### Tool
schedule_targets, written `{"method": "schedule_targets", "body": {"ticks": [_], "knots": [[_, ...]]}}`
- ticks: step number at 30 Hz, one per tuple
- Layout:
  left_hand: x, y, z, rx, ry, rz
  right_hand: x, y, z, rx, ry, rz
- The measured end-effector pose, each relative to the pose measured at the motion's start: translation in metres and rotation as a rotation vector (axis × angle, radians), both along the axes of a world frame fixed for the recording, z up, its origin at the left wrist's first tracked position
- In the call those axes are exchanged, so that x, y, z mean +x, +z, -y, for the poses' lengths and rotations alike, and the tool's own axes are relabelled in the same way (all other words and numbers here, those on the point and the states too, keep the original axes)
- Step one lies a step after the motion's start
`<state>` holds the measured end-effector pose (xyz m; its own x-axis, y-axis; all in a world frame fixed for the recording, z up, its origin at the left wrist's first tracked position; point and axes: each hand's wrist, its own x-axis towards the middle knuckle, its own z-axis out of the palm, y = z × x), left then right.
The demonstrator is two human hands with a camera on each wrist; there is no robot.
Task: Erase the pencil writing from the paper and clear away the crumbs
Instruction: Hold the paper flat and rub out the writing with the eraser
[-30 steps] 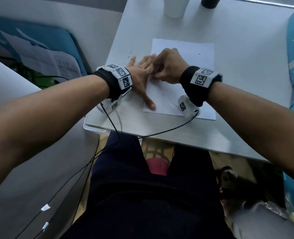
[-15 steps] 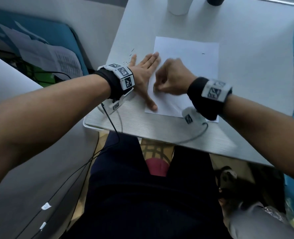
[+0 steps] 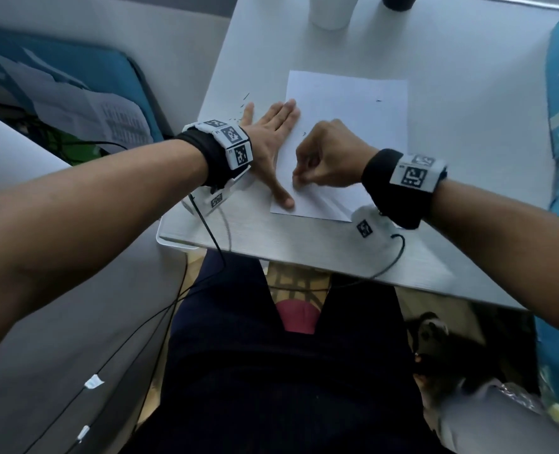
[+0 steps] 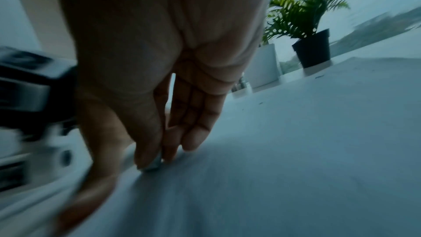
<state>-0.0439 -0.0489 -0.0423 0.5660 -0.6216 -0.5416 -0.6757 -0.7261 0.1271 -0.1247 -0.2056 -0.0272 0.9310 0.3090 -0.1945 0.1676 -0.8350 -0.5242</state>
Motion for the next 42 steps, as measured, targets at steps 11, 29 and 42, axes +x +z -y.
{"method": "schedule_targets", "body": {"ticks": [11,29,42], "knots": [[-0.001,0.002,0.000,0.010,-0.012,0.010,-0.006,0.005,0.006,-0.017,0.026,-0.123],[-0.004,0.001,0.000,-0.026,-0.006,0.011,0.042,0.003,0.007,0.039,-0.190,0.111],[-0.001,-0.005,0.003,-0.007,-0.041,0.021,0.035,0.004,-0.012,0.014,-0.163,0.147]]}}
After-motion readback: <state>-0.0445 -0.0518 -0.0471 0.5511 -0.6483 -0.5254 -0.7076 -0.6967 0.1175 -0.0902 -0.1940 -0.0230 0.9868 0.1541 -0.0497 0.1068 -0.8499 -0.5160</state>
